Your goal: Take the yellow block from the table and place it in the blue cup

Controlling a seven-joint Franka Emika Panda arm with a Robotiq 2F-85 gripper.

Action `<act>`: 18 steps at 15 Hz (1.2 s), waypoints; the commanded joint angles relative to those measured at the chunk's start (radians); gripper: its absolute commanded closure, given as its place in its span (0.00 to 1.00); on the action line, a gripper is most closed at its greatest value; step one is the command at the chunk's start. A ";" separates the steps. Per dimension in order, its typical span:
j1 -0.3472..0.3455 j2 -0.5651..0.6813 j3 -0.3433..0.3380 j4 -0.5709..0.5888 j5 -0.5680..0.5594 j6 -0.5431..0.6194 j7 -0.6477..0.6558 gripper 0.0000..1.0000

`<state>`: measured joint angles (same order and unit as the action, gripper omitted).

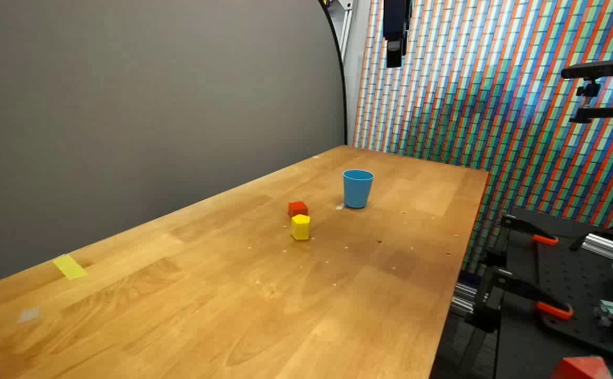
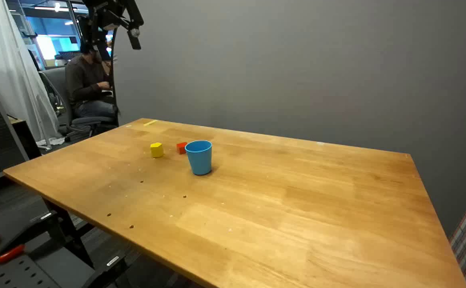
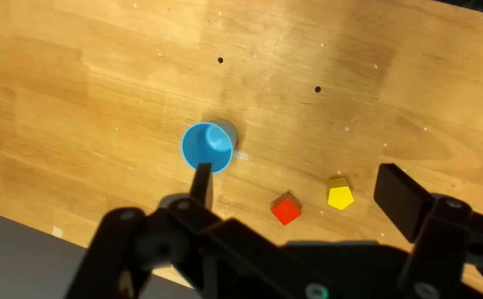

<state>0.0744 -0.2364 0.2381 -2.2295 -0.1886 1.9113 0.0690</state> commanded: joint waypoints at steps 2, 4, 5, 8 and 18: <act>0.025 0.001 -0.023 0.008 -0.006 -0.003 0.005 0.00; 0.025 0.000 -0.023 0.012 -0.006 -0.003 0.005 0.00; 0.025 0.000 -0.023 0.012 -0.006 -0.003 0.005 0.00; -0.004 0.070 -0.016 0.024 -0.101 0.180 0.197 0.00; 0.062 0.664 -0.072 0.305 -0.049 0.504 0.261 0.00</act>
<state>0.0942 0.2390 0.2015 -2.0827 -0.3177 2.4123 0.3695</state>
